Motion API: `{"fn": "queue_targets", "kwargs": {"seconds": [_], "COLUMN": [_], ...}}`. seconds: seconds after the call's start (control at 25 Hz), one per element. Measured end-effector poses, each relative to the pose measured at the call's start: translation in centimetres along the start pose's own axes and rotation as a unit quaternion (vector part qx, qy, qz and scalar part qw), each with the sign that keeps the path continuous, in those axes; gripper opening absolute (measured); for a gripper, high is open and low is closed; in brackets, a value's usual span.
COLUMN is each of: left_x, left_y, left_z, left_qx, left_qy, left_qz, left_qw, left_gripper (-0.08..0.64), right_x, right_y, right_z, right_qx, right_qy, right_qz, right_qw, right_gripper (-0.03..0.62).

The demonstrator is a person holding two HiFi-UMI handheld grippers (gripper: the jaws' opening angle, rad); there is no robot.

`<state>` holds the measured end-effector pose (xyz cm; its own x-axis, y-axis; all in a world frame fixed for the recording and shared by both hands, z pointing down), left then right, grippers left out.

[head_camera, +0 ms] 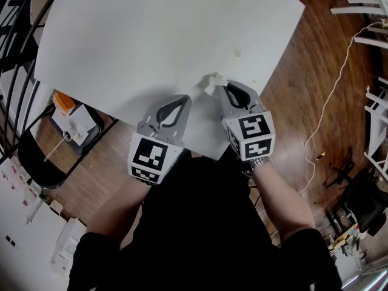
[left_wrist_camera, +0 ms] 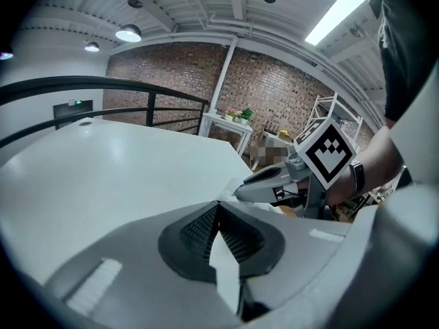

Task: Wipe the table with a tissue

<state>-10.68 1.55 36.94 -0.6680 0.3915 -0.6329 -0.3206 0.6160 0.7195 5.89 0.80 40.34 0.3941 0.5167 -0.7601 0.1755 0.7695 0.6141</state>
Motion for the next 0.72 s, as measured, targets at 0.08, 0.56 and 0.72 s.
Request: {"fn": "queue_targets", "kwargs": {"seconds": [0.08, 0.56, 0.72], "left_x": [-0.3, -0.8, -0.9], "left_y": [0.0, 0.9, 0.8], "left_z": [0.2, 0.2, 0.2], "left_qx": [0.005, 0.035, 0.041], "left_qy": [-0.006, -0.042, -0.049], "left_qz": [-0.001, -0.004, -0.003], "left_qw": [1.0, 0.9985, 0.9979], "left_gripper": [0.009, 0.009, 0.009], "right_x": [-0.4, -2.6, -2.8], "right_y": [-0.2, -1.0, -1.2], "right_z": [0.2, 0.6, 0.7], "right_qx": [0.005, 0.036, 0.043], "right_qy": [-0.009, -0.042, -0.042], "right_qz": [-0.001, -0.024, -0.029], "right_qw": [1.0, 0.998, 0.998], "right_gripper": [0.012, 0.012, 0.012]}}
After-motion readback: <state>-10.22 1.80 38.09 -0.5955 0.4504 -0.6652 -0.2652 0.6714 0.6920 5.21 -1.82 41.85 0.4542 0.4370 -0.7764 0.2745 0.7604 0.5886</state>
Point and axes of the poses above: the fingertips, and each gripper's own axes: x backward along the fingers, z to its right, y out of its underside, the point moved 8 cm from there along x, backward along the fingers, and after that the axes turned 3 degrees about -z, right-handed, at the moved point
